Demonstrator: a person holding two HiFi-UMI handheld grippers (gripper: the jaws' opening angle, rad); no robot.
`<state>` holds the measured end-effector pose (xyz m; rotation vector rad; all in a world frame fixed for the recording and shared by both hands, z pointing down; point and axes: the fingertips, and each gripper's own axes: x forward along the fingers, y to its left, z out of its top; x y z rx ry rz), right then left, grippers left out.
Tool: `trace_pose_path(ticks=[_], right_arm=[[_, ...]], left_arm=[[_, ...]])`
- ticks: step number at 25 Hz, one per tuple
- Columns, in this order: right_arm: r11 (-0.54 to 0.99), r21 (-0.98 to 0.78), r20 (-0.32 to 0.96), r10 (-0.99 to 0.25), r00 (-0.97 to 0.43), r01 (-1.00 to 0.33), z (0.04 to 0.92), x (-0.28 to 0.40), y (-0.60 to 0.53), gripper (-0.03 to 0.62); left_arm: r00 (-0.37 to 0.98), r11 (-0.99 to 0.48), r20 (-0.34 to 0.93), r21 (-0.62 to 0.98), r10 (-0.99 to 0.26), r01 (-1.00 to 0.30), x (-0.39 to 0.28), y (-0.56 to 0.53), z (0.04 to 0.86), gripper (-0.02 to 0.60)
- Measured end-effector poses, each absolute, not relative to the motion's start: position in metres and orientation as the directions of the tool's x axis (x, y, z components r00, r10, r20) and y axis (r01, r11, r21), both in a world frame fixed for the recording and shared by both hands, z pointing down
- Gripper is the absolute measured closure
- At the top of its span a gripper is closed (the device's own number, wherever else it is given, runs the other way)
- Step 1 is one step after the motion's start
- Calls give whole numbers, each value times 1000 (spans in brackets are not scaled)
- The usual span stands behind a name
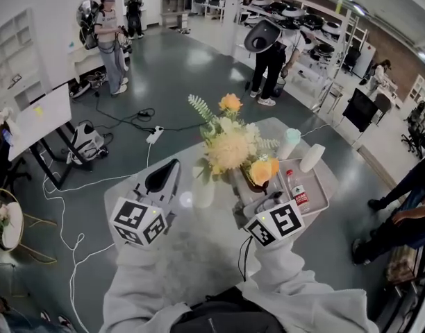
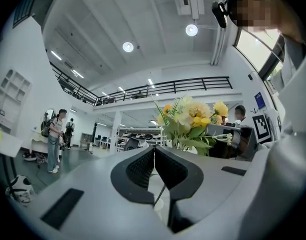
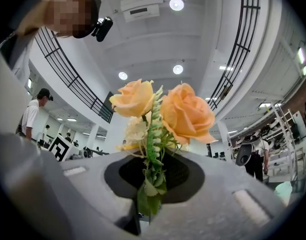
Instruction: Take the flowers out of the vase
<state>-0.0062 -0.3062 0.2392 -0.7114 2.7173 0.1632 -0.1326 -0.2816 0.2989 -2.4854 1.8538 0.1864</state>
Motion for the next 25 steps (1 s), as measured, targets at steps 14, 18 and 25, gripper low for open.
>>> trace_pose_path(ticks=[14, 18, 25], right_arm=[[815, -43, -225, -571, -789, -578, 302, 35, -268, 539], [798, -59, -168, -601, -782, -600, 334, 41, -255, 539], [780, -84, -50, -625, -779, -621, 388, 49, -246, 539]], left_arm=[[368, -369, -26, 122, -929, -922, -87, -255, 368, 577], [386, -380, 10, 154, -922, -912, -78, -243, 396, 577], [407, -387, 69, 201, -911, -900, -57, -231, 438, 577]])
